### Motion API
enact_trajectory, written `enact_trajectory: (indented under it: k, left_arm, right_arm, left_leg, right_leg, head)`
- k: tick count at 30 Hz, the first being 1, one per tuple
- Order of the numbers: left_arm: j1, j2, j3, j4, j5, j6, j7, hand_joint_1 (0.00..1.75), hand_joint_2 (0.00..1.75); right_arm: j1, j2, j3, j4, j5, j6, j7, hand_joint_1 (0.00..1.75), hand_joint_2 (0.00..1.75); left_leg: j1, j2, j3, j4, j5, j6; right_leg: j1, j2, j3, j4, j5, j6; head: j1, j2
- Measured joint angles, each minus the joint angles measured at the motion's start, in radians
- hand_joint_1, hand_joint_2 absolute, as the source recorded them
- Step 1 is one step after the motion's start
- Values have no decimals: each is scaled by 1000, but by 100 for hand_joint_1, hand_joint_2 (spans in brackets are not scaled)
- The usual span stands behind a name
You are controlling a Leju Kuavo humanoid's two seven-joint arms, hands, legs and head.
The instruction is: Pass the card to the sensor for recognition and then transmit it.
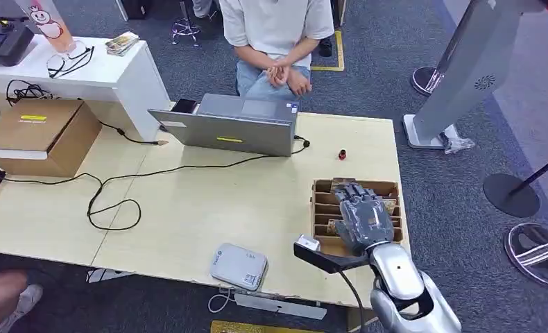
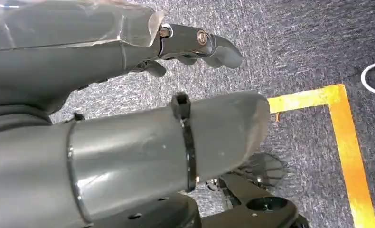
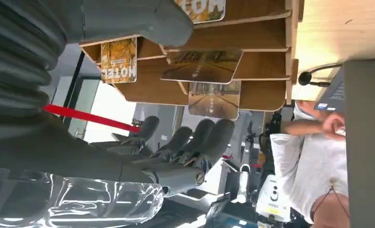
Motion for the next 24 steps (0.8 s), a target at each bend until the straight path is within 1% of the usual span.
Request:
enact_trajectory:
  k: [2, 4, 5, 9, 10, 11, 14, 17, 18, 19, 21, 22, 24]
  left_arm:
    - [-3, -2, 0, 0, -1, 0, 1, 0, 0]
    - [-6, -2, 0, 0, -3, -1, 1, 0, 0]
    - [-7, -3, 0, 0, -3, -1, 1, 0, 0]
    - [-9, -4, 0, 0, -2, -1, 0, 0, 0]
    - [-9, -5, 0, 0, 0, -1, 0, 0, 0]
    - [-9, -6, 0, 0, 0, 0, 0, 0, 0]
    - [-9, -7, 0, 0, 0, 0, 0, 0, 0]
    - [-9, -7, 0, 0, 0, 1, 0, 0, 0]
    - [-9, -7, 0, 0, 0, 1, 0, 0, 0]
    - [-9, -7, 0, 0, 0, 1, 0, 0, 0]
    - [-9, -7, 0, 0, 0, 1, 0, 0, 0]
    - [-9, -7, 0, 0, 0, 1, 0, 0, 0]
    - [-9, -7, 0, 0, 0, 2, 0, 0, 0]
  right_arm:
    - [-3, 3, 6, 6, 1, 2, -2, 86, 175]
    - [-10, 5, 14, 18, 5, 3, -6, 91, 175]
    - [-12, 5, 17, 22, 6, 4, -7, 86, 175]
    - [-21, 9, 25, 38, 3, 3, -11, 93, 175]
    - [-24, 11, 27, 44, 3, 3, -11, 93, 175]
    - [-26, 12, 29, 48, 3, 3, -12, 89, 175]
    - [-35, 15, 37, 60, 3, 3, -13, 91, 175]
    - [-45, 18, 39, 72, -4, 2, -13, 98, 175]
    - [-49, 19, 40, 78, -5, 1, -13, 98, 175]
    - [-53, 19, 40, 81, -5, -1, -13, 91, 175]
    - [-60, 19, 41, 89, -8, -5, -13, 91, 175]
    - [-63, 19, 41, 92, -9, -7, -12, 82, 175]
    - [-70, 19, 41, 99, -17, -11, -9, 77, 175]
  left_leg:
    - [0, 0, 0, 0, 0, 0]
    - [0, 0, 0, 0, 0, 0]
    - [0, 0, 0, 0, 0, 0]
    - [0, 0, 0, 0, 0, 0]
    - [0, 0, 0, 0, 0, 0]
    - [0, 0, 0, 0, 0, 0]
    - [0, 0, 0, 0, 0, 0]
    - [0, 0, 0, 0, 0, 0]
    - [0, 0, 0, 0, 0, 0]
    - [0, 0, 0, 0, 0, 0]
    - [0, 0, 0, 0, 0, 0]
    - [0, 0, 0, 0, 0, 0]
    - [0, 0, 0, 0, 0, 0]
  right_leg:
    - [0, 0, 0, 0, 0, 0]
    - [0, 0, 0, 0, 0, 0]
    - [0, 0, 0, 0, 0, 0]
    - [0, 0, 0, 0, 0, 0]
    - [0, 0, 0, 0, 0, 0]
    - [0, 0, 0, 0, 0, 0]
    - [0, 0, 0, 0, 0, 0]
    - [0, 0, 0, 0, 0, 0]
    - [0, 0, 0, 0, 0, 0]
    - [0, 0, 0, 0, 0, 0]
    - [0, 0, 0, 0, 0, 0]
    - [0, 0, 0, 0, 0, 0]
    - [0, 0, 0, 0, 0, 0]
  head:
    - [0, 0]
    - [0, 0]
    - [0, 0]
    - [0, 0]
    - [0, 0]
    - [0, 0]
    - [0, 0]
    - [0, 0]
    - [0, 0]
    - [0, 0]
    - [0, 0]
    - [0, 0]
    - [0, 0]
